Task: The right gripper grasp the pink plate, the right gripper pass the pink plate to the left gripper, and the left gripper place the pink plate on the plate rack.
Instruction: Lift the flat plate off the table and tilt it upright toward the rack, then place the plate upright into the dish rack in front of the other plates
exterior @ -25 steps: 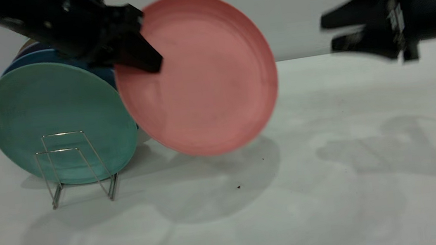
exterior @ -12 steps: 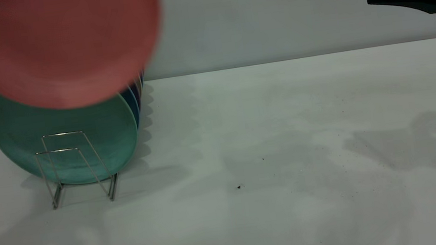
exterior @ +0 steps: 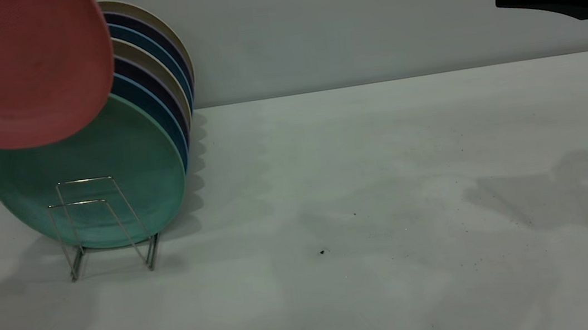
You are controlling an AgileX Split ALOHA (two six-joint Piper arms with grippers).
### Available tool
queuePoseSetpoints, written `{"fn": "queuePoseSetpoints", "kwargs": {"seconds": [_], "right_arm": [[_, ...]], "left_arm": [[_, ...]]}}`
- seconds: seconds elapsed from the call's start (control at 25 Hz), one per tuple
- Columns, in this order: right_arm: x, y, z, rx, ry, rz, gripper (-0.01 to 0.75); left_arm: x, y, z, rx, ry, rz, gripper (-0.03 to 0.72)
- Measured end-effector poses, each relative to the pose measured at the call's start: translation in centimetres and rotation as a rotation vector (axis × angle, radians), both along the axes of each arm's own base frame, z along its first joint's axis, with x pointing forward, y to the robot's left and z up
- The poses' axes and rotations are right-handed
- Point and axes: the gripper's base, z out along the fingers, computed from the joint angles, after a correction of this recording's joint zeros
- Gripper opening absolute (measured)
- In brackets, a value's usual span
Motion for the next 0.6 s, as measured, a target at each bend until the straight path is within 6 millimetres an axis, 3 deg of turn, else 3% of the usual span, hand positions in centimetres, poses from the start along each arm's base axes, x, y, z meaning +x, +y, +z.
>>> {"fn": "queuePoseSetpoints", "kwargs": {"seconds": [0.12,0.4,0.6], "right_arm": [[0.0,0.0,0.0,0.006,0.012,-0.003,0.454],[-0.2,0.1,-0.2,-0.007,0.026,0.017,0.442],[-0.4,0.1,-0.4,-0.022,0.047,0.041,0.442]], "left_arm": [[1.1,0.2,-0.8,0.038,0.021,-0.043,0.116],[3.3,0.4,-4.7,0.114,0.085,-0.157,0.116],[4.1,0.5,-5.5,0.116,0.07,-0.146,0.116]]}}
